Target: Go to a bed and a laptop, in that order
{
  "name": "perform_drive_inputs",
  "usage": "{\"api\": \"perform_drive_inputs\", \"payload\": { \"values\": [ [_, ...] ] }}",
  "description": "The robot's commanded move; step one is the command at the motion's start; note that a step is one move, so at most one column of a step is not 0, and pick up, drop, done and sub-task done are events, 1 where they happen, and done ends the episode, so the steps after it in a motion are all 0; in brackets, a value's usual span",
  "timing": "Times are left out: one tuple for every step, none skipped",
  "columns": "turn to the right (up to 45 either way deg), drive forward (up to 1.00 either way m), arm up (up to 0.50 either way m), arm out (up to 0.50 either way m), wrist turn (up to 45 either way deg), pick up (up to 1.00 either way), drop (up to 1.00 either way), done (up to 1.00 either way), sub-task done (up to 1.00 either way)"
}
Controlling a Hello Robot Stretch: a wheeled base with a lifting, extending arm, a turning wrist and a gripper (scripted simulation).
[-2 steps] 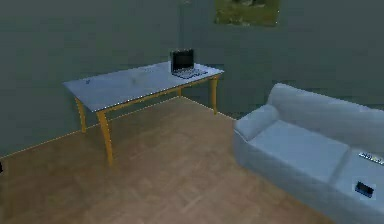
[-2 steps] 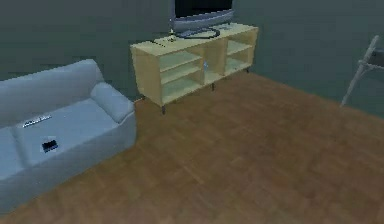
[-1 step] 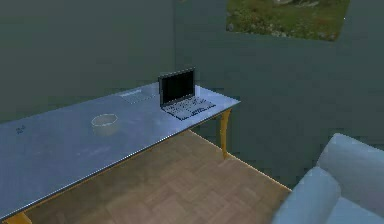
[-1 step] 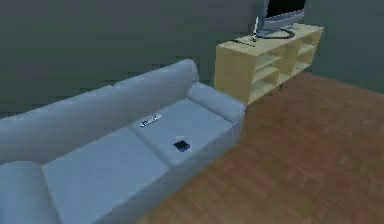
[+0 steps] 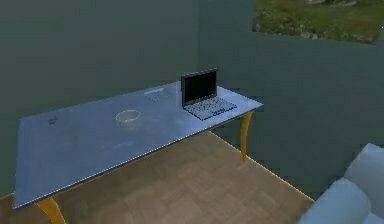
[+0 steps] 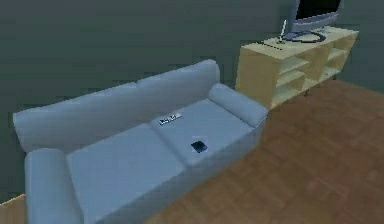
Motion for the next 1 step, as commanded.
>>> {"api": "perform_drive_inputs", "payload": {
  "values": [
    [0.0,0.35,0.00,0.00,0.0,0.00,0.00,0.00,0.00]
  ]
}}
